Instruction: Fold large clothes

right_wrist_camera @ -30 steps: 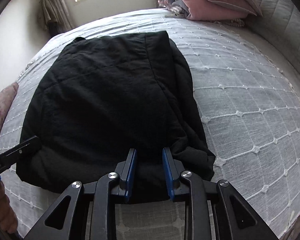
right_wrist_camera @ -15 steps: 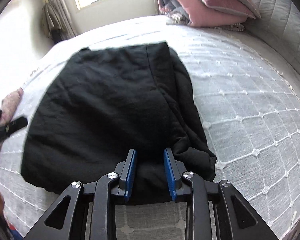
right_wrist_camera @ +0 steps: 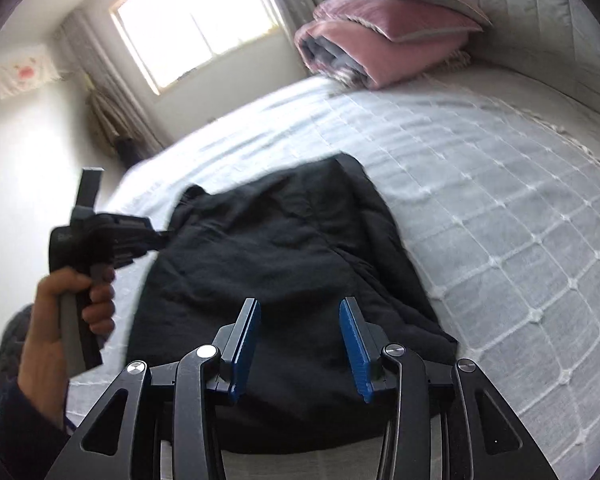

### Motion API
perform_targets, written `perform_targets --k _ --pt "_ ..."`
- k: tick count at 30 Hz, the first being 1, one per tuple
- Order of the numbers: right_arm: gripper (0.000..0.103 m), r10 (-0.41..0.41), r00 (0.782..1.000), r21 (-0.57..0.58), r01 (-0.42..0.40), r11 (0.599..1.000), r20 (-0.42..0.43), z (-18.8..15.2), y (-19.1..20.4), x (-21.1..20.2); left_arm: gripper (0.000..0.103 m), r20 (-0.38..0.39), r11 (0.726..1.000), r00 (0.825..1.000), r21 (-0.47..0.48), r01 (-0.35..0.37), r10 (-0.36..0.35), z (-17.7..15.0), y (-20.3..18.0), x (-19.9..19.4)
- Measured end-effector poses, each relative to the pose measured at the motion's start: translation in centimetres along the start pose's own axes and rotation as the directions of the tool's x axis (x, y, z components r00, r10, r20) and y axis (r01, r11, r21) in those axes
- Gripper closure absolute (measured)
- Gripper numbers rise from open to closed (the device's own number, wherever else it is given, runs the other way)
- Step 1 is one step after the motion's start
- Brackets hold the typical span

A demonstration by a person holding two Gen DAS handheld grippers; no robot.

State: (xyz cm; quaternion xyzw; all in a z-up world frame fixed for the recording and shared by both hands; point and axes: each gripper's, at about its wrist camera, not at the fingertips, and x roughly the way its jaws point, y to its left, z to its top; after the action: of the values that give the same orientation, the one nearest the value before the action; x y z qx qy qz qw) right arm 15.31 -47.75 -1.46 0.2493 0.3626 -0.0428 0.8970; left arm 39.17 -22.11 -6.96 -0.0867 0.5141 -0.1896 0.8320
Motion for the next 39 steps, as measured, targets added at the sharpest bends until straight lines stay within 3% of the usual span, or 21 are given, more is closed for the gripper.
perform_targets --k 5,12,15,20,24,25,33,36,39 --pt "0.061 -0.024 0.997 0.005 0.024 1.0 -0.068 -0.6 -0.4 1.1 0.094 -0.016 0.998 1.0 -0.066 0.023 -0.024 -1.0 0.9 1.9" --pt "0.061 -0.153 0.981 -0.072 0.146 0.987 -0.116 -1.8 1.2 3.4 0.095 0.051 0.988 0.989 0.06 -0.141 0.138 -2.0 -1.5 2.0" --pt "0.061 -0.172 0.978 -0.081 0.163 0.983 -0.117 -1.9 1.4 3.9 0.095 0.071 0.985 0.986 0.069 -0.155 0.151 -2.1 -1.5 1.3" --pt "0.061 -0.132 0.984 -0.087 0.123 0.989 -0.116 -1.9 0.7 3.5 0.091 0.043 0.995 0.995 0.042 -0.089 0.088 -3.1 -1.1 -3.6" --pt "0.061 -0.128 0.986 -0.096 0.118 0.988 -0.106 -1.9 0.9 3.1 0.043 0.072 0.999 0.997 0.035 -0.01 0.007 -6.2 -0.8 -9.0" --pt "0.061 -0.134 0.986 -0.107 0.123 0.987 -0.1 -1.9 1.1 2.9 0.039 0.087 0.999 0.996 0.035 0.003 -0.006 -7.0 -0.8 -9.9" --pt "0.05 -0.045 0.997 -0.058 0.042 0.997 -0.055 -1.7 0.7 0.7 0.038 -0.002 0.987 0.997 -0.138 0.082 -0.083 -13.8 3.0 -12.2" --pt "0.047 -0.022 1.0 -0.062 0.02 0.998 -0.021 -1.5 0.9 -0.4 0.038 0.006 0.984 0.993 -0.134 0.117 -0.117 -15.2 2.5 -12.3" --pt "0.037 0.0 1.0 -0.059 0.001 0.998 0.014 -1.4 0.8 -1.4 0.038 0.006 0.983 0.991 -0.125 0.136 -0.136 -15.6 2.2 -12.0"
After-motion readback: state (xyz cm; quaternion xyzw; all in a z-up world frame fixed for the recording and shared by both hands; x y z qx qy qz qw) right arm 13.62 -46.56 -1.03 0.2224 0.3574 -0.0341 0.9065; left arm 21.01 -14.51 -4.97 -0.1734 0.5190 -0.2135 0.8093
